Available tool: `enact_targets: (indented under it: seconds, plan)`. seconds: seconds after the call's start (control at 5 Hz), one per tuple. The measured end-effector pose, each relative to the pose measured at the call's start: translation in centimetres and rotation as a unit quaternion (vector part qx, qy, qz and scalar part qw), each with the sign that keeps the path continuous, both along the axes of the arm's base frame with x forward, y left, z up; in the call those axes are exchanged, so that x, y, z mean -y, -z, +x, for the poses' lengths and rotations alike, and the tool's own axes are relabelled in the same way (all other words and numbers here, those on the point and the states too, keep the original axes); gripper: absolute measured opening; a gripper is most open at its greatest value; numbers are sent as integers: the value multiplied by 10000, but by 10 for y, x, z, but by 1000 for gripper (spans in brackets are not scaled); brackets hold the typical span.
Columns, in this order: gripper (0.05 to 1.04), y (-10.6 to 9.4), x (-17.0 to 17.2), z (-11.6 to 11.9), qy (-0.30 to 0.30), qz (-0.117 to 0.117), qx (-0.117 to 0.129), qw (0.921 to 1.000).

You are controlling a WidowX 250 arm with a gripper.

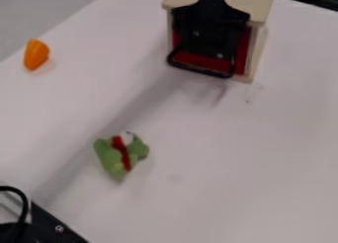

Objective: Closed the drawer

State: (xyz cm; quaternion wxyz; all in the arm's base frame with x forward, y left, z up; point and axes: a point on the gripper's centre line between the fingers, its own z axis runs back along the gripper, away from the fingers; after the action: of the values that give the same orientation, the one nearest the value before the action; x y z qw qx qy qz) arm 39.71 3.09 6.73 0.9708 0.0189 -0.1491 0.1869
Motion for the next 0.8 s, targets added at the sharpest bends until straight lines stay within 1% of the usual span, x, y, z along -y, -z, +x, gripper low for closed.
enact_targets:
  seconds: [0.2, 0.4, 0.8]
  plan:
    - [998, 0, 0, 0, 25, 2, -10, 10000]
    - [998, -2, 5, -5, 12, -127, -15, 9999]
    - [998, -49, 13, -59, 409, -373, 73, 9984]
